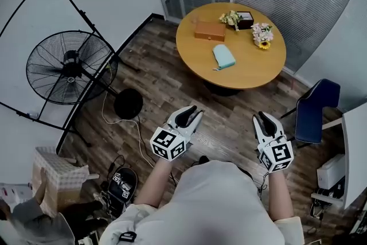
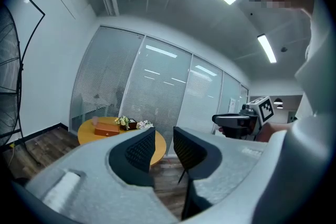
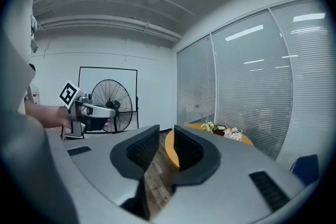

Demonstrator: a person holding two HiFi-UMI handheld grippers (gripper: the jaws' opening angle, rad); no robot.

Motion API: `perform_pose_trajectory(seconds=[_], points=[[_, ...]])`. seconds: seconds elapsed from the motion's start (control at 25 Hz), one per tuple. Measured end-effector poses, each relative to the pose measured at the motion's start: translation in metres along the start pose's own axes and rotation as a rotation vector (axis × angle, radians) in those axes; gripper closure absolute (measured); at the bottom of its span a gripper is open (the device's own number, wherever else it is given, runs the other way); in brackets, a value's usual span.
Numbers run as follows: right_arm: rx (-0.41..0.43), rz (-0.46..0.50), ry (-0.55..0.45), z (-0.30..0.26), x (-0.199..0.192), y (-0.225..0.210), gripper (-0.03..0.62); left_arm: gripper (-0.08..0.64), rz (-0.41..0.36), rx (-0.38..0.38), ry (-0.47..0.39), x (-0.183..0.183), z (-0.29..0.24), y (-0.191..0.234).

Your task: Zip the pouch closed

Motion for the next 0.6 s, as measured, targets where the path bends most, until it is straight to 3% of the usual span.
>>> perform_pose_trajectory(seconds=[0.6], points=[[-0.043,-0.029,0.028,-0.022,-0.008,0.009,0.518,0.454,0.015,-0.018,0.031,-0.006,-0.005,0.031]])
Point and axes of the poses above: the fingertips, and each gripper's own axes: z backward along the fingers, y to its left, x out of its top, the point moved 9 cm from there along z, backward along the fingers, and after that the axes turned 14 degrees about x, right-handed, at the moved point
